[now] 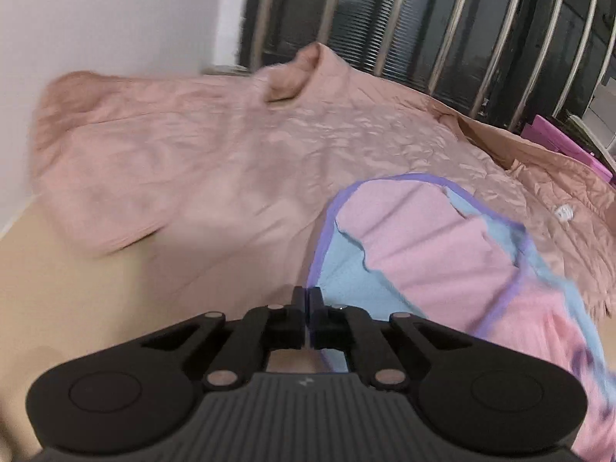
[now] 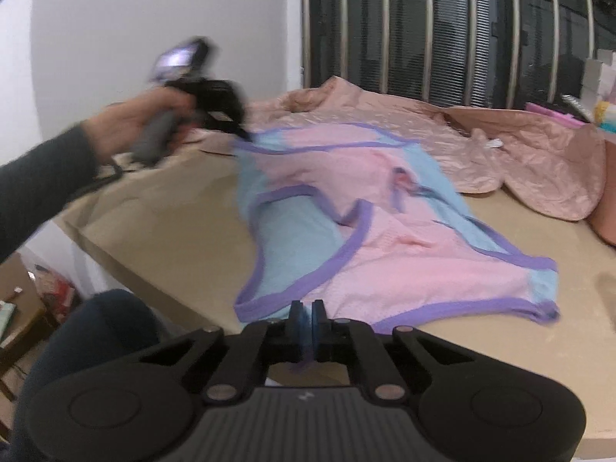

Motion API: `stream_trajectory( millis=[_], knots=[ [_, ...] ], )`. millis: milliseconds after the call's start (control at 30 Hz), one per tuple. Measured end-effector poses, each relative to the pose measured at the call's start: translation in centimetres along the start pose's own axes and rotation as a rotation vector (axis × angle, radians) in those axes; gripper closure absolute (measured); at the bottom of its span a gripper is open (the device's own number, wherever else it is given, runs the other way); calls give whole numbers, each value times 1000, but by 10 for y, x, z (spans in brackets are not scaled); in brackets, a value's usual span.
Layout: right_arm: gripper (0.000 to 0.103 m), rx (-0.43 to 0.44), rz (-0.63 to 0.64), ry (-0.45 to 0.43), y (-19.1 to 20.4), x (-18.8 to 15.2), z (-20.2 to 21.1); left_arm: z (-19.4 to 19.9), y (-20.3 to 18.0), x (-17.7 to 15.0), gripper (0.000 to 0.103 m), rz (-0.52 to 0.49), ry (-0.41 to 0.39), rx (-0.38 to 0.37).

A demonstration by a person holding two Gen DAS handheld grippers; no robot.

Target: Fold clothes

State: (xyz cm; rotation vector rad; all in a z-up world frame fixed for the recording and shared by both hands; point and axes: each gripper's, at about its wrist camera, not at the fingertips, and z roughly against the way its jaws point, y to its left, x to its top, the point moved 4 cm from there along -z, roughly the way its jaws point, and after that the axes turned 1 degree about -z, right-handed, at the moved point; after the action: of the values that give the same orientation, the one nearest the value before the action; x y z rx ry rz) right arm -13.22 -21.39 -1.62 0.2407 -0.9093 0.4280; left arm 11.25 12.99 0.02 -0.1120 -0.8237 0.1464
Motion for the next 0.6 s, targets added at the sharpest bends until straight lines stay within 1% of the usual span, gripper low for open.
stream_trajectory(
  millis=[133,167,267,300,333,367,400,433,500,567,600],
  knots=[
    [100,-78,-32,23,-30,1,3,77,22,-57,102,41,-25,14],
    [100,-115,-32,32,-39,2,3,102,23,-75,102,50,-43,26],
    [100,-234,-36,60,-68,5,3,160,18,-120,101,65,-84,29],
    [99,-275,-46,67,-77,7,2,169,19,-128,98,69,-97,50],
    [99,-298,-54,66,-84,8,3,177,19,-135,96,72,-110,71],
    [98,-300,-59,52,-88,10,5,186,20,-143,94,76,-123,92],
    [98,-300,-65,37,-91,13,8,189,21,-143,86,52,-131,123],
    [96,-280,-75,9,-91,16,12,188,23,-141,80,25,-132,148],
    [96,-240,-89,-31,-86,21,17,188,25,-133,80,24,-141,129],
    [96,-210,-89,-52,-77,26,18,188,17,-128,77,20,-134,19],
    [96,-198,-88,-59,-71,28,17,188,12,-126,71,18,-131,-37]
  ],
)
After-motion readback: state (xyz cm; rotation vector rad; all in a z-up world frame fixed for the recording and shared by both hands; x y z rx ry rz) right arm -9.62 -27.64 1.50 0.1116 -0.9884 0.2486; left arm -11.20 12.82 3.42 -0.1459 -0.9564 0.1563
